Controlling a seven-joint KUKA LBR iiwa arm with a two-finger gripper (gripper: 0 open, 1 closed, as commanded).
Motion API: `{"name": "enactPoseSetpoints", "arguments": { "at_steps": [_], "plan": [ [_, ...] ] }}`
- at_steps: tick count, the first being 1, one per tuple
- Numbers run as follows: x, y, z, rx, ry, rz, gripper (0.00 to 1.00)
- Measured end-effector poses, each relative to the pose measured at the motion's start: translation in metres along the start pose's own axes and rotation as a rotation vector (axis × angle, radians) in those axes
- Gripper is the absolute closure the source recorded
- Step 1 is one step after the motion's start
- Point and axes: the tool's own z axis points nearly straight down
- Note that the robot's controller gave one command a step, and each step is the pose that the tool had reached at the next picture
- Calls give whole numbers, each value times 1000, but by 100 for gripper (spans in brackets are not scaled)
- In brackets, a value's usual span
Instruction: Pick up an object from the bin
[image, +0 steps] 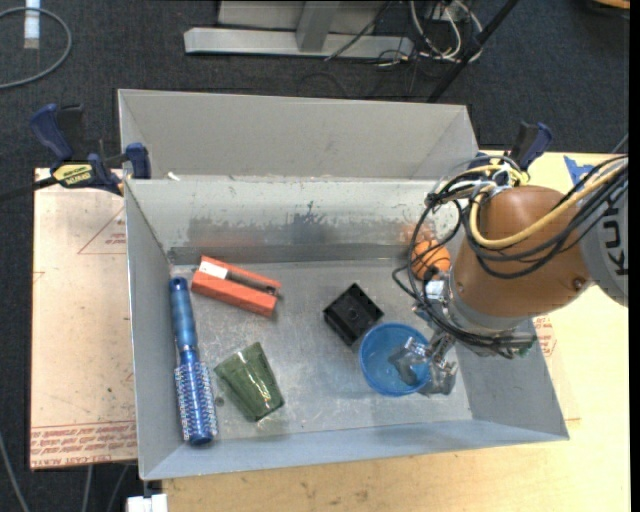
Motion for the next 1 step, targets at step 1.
{"name": "enactPoseSetpoints", "arguments": {
  "at_steps": [1],
  "plan": [
    [0,0,-13,1,-1,0,100]
  ]
}}
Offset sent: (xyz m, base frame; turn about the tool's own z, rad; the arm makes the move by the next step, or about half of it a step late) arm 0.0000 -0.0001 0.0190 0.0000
